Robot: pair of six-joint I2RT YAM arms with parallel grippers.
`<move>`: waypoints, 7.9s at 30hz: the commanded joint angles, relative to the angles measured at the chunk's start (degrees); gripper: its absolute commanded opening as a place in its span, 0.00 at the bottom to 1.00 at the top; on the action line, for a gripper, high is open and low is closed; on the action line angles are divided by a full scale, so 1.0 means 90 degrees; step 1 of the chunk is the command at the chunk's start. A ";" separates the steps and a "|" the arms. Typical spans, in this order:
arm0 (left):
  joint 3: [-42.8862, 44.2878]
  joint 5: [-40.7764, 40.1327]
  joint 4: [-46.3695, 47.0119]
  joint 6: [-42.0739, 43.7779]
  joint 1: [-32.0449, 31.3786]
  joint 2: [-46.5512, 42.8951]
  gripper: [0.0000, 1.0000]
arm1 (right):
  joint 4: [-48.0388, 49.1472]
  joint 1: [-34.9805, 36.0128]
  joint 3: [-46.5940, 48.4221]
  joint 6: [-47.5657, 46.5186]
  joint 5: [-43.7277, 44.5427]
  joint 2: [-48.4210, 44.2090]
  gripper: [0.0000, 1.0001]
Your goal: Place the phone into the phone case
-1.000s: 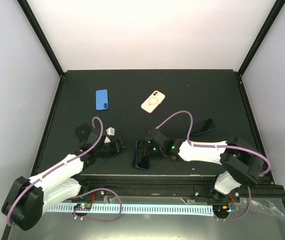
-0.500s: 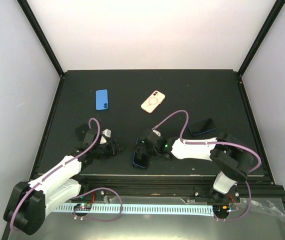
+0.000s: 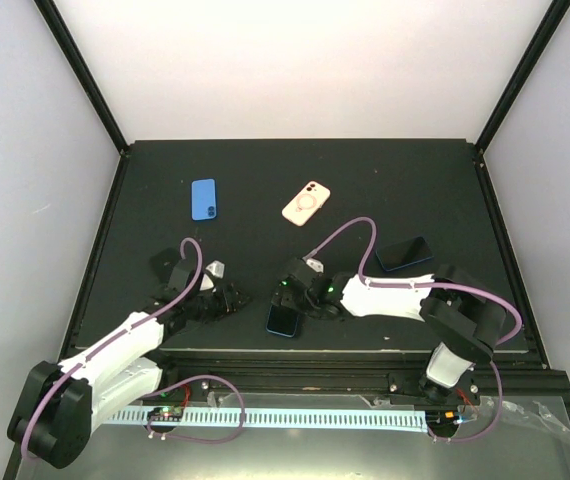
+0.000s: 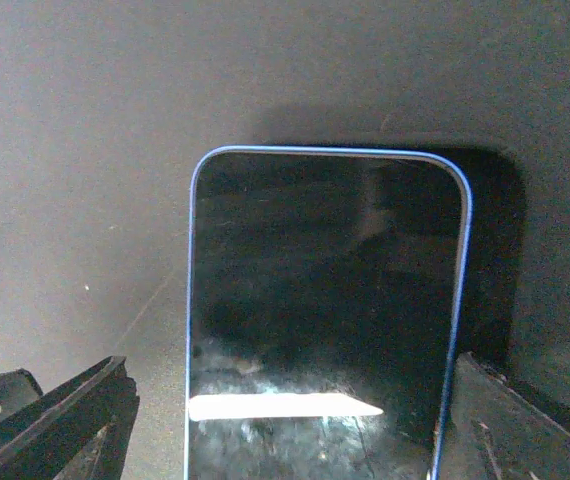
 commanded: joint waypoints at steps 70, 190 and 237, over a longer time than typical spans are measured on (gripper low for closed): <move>0.0465 -0.0895 0.1732 -0.0296 -0.2151 0.2054 0.18 | 0.2273 -0.0799 -0.1841 -0.1775 -0.1430 -0.0637 0.26; -0.0139 0.1475 0.2173 -0.1859 0.0481 -0.3256 0.80 | 0.9203 -0.1261 -0.2965 0.1218 -0.5319 -0.1620 0.15; -0.1032 0.1521 0.5838 -0.4189 0.0476 -0.3042 0.02 | 1.0449 -0.1022 -0.2682 0.2087 -0.5465 -0.1054 0.19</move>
